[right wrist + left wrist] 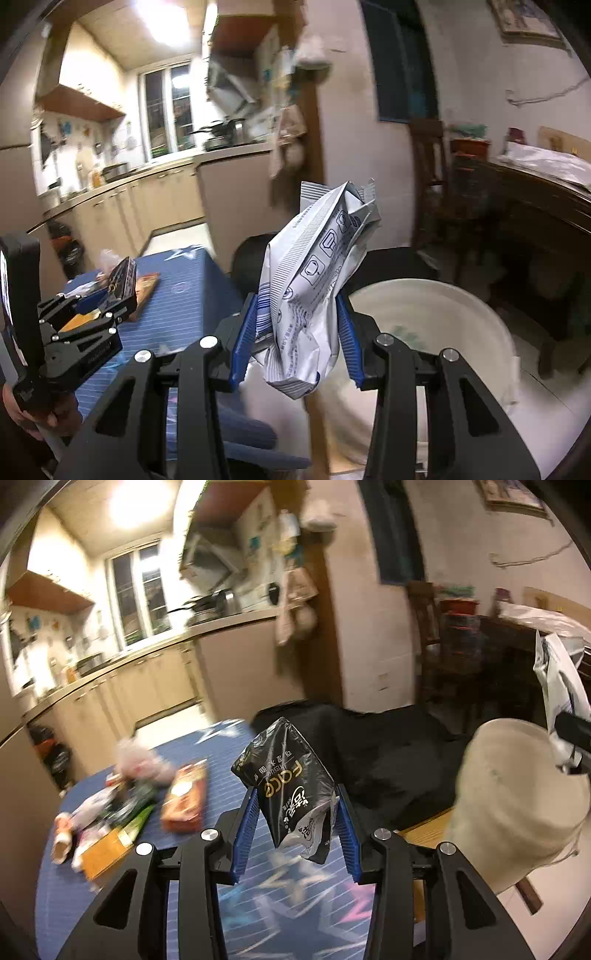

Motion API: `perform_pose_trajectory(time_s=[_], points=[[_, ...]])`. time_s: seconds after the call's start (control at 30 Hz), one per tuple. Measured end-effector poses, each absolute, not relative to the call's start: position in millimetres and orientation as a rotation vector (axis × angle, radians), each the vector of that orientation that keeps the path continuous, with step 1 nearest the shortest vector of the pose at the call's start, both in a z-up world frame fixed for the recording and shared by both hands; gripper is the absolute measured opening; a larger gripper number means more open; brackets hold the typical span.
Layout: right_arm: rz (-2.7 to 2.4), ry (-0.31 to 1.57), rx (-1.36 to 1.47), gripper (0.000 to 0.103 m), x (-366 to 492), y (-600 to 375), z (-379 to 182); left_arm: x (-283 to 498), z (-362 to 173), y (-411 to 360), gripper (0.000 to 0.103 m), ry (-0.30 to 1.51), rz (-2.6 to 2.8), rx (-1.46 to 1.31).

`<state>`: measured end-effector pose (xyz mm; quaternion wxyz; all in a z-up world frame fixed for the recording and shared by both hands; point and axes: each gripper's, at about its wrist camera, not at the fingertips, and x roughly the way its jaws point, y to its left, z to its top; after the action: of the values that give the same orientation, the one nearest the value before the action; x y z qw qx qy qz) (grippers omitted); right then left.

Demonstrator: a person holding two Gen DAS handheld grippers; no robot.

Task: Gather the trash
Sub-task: 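Carry the black bag and white wrapper with both tools over the white bucket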

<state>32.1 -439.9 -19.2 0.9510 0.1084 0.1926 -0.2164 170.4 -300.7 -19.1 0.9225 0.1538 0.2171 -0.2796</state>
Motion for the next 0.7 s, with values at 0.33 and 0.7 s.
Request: perform_pose_trajectory(time_s=[0.33,0.7], points=[[-0.628,0.366,0.189,0.04,-15.8,-498.3,-17.1,136.7,-4.5,-410.7,0.043,0.384,-0.801,0.334],[-0.725,0.432,0.176,0.04,-34.7,-542.1,-40.6,104.8,-16.2,-502.7,0.043,0.388,-1.107,0.4]])
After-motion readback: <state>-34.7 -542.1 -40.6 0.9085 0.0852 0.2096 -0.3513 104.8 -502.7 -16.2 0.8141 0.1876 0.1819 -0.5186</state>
